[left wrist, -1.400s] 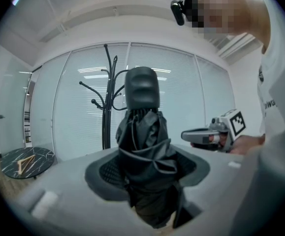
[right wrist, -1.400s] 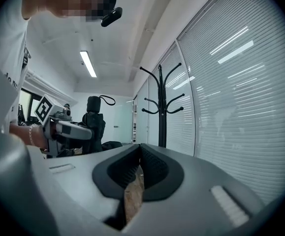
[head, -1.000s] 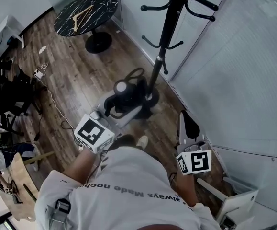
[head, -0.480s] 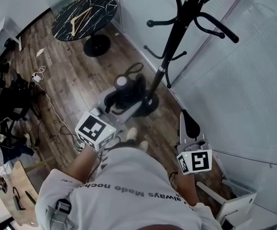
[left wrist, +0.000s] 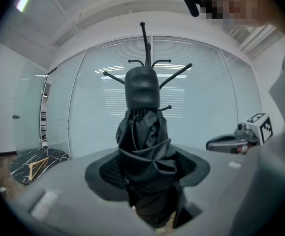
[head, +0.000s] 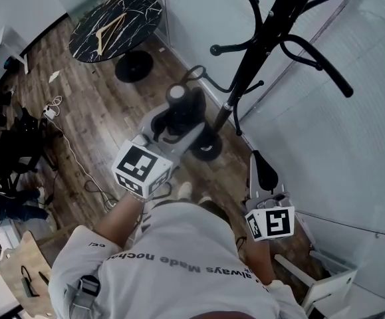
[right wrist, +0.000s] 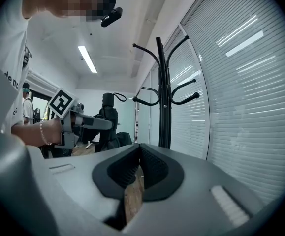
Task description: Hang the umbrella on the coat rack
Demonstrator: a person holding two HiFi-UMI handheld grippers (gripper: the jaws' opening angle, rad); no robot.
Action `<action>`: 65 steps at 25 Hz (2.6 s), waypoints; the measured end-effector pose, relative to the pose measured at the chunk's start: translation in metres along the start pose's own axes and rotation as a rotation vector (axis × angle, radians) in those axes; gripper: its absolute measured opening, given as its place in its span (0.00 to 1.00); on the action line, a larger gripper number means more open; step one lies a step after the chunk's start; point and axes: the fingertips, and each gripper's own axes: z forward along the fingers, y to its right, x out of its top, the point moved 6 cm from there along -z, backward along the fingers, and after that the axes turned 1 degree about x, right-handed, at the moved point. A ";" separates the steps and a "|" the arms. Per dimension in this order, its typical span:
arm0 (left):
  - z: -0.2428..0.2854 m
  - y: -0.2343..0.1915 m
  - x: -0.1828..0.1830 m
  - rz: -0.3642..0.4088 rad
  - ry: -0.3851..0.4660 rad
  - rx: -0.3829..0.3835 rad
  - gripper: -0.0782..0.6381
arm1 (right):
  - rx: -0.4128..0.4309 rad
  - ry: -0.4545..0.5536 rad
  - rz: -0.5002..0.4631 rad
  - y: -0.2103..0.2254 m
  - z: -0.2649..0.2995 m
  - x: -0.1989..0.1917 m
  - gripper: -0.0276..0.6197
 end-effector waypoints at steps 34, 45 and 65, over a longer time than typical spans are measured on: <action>0.078 0.003 0.009 0.132 -0.073 0.116 0.46 | 0.034 -0.004 0.002 0.056 0.015 0.000 0.05; 0.105 0.016 -0.009 0.134 -0.150 0.057 0.46 | 0.027 -0.016 0.014 0.064 0.010 -0.003 0.05; 0.149 -0.013 -0.063 0.093 -0.176 0.015 0.47 | 0.010 -0.024 0.034 0.076 0.010 -0.008 0.05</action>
